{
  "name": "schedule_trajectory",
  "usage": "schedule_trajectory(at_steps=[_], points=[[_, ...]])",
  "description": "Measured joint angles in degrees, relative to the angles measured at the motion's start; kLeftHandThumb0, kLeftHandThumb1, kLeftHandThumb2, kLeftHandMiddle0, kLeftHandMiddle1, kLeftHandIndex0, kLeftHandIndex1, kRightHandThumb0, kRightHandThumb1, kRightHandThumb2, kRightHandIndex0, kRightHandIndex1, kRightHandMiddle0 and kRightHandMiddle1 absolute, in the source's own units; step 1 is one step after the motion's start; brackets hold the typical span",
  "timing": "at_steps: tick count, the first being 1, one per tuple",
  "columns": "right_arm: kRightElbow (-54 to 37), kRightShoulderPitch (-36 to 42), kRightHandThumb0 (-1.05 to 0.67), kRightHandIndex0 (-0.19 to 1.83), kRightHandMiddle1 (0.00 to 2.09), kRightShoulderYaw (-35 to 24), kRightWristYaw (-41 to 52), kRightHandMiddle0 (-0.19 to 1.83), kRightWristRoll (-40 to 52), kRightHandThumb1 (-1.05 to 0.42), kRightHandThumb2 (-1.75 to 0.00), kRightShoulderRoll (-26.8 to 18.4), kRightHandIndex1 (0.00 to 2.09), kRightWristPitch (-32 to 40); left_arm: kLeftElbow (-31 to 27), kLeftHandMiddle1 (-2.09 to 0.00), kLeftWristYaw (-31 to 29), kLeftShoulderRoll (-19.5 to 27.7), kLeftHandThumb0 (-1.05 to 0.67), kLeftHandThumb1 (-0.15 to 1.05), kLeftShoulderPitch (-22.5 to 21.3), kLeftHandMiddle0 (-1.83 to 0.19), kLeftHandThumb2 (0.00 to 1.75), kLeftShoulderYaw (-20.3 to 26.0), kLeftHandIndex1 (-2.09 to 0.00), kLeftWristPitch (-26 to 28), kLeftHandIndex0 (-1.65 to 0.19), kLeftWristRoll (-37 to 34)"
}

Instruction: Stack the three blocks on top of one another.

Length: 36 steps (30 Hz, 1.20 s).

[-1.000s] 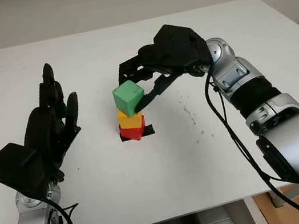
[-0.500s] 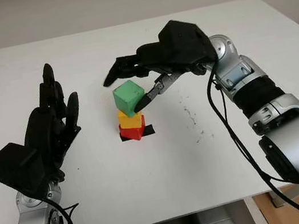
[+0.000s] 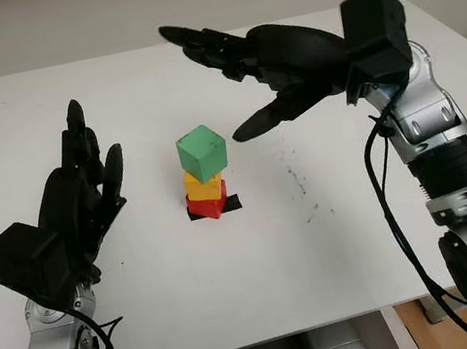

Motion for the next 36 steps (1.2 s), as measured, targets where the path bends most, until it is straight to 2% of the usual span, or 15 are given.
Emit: schedule_trajectory(at_steps=[5, 13, 24, 36], points=[[-4.9, 9.3, -0.85, -0.19, 0.0, -2.0, -7.9, -0.19, 2.1, -1.05, -0.77, 3.3, 0.0, 5.8, 1.7, 0.0, 0.0, 0.0, -0.79, 1.05, -0.1, 0.19, 0.53, 0.0, -0.05, -0.3, 0.19, 0.0], [-6.3, 16.5, -0.82, -0.19, 0.0, -4.5, -17.8, -0.19, 3.3, -1.05, -0.79, 7.5, 0.0, 6.7, 3.8, 0.0, 0.1, 0.0, -0.78, 1.05, -0.4, 0.19, 0.56, 0.0, 0.0, -1.8, 0.19, 0.0], [-3.8, 20.1, -0.79, -0.19, 0.0, -4.6, -24.8, -0.19, 1.9, -1.05, -0.79, 11.6, 0.0, -0.4, 6.4, 0.0, 0.7, -1.3, -0.78, 1.05, -1.7, 0.19, 0.55, -0.8, 0.0, -3.4, 0.19, 0.2], [-2.0, 20.7, -0.84, -0.19, 0.0, -3.1, -27.5, -0.19, 0.0, -1.05, -0.79, 13.9, 0.0, -2.7, 6.8, 0.0, 1.7, -2.0, -0.77, 1.05, -1.5, 0.19, 0.56, -1.0, -0.01, -4.3, 0.18, 0.7]])
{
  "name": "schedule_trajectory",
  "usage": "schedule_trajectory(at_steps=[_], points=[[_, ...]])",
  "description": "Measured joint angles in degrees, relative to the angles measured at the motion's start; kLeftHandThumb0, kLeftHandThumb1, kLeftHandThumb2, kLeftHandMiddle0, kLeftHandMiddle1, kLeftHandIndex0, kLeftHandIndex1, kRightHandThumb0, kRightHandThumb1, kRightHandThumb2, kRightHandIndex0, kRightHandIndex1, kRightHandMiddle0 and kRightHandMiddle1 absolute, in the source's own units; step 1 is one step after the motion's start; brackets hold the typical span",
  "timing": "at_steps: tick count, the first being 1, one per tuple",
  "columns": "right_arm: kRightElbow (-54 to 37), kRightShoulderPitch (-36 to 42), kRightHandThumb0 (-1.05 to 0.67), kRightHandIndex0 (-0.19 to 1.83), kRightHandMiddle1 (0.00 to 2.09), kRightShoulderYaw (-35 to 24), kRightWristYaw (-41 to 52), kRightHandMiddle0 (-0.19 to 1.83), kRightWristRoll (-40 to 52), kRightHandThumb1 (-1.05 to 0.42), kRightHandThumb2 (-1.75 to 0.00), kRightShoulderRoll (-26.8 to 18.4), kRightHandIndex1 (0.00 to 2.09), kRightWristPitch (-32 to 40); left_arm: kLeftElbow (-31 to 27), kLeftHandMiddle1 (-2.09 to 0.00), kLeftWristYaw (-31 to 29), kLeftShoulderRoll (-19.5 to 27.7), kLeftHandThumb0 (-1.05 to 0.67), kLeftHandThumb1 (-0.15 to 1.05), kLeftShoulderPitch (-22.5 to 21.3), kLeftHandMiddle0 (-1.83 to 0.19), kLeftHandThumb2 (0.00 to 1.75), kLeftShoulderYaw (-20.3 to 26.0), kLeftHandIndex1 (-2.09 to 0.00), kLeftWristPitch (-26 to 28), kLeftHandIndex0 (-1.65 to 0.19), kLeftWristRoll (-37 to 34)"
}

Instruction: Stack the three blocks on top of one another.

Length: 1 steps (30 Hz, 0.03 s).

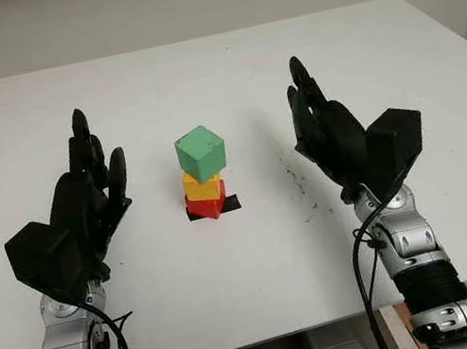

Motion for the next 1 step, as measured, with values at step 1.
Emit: schedule_trajectory(at_steps=[1], points=[[0.0, 0.0, -0.84, -0.19, 0.0, 0.1, 0.0, -0.19, 0.0, -1.05, -0.79, 0.1, 0.0, 0.0, 0.0, 0.0, 0.0, -0.1, -0.77, 1.05, 0.0, 0.19, 0.56, 0.0, -0.01, 0.0, 0.19, 0.0]])
